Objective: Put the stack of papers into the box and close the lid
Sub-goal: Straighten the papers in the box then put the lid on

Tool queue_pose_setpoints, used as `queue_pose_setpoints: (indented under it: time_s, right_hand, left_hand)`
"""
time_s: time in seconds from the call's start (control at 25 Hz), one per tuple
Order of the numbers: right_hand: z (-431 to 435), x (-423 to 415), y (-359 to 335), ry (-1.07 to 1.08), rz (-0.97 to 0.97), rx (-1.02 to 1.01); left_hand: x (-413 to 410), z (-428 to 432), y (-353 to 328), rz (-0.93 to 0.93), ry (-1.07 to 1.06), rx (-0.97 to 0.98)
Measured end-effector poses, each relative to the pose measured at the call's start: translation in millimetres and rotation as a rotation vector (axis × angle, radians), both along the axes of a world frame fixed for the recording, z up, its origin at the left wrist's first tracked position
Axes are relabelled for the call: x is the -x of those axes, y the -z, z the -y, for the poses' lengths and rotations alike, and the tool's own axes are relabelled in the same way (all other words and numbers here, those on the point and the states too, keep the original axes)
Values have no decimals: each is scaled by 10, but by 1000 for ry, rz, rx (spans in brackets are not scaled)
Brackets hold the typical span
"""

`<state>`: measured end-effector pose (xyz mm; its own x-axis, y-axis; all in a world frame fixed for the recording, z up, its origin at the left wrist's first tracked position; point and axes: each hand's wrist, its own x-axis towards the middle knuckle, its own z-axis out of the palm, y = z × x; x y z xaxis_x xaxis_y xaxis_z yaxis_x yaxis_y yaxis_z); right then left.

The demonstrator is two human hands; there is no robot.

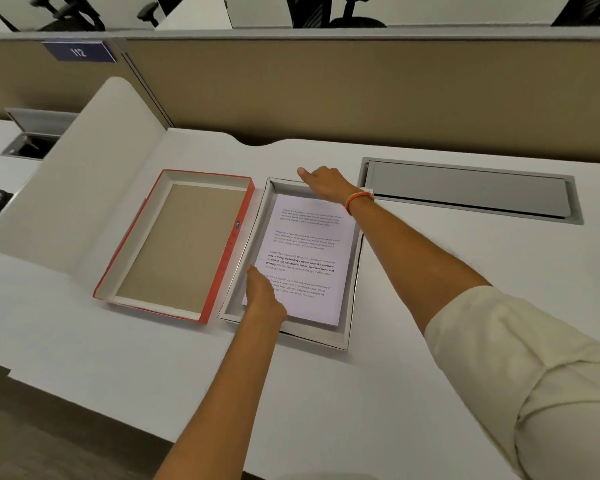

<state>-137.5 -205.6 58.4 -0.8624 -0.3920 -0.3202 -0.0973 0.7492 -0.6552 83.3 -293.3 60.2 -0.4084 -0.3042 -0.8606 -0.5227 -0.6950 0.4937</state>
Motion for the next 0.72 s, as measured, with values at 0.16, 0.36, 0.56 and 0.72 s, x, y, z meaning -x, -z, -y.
queue_pose_setpoints:
  time_s: [0.16,0.36,0.56,0.72]
  right_hand:
    - [-6,-285,-175,104,-5,173]
    - [-12,-737,-104,265,27,395]
    - [222,-1080,122,418,145,634]
    - [690,-1319,166,491,159,672]
  left_hand:
    - [12,-7,-246,-31,171,273]
    - [47,535,-236,-193,412,704]
    - [133,1596,-67,-290,541,1031]
    - [236,2549,127,-264,648,1183]
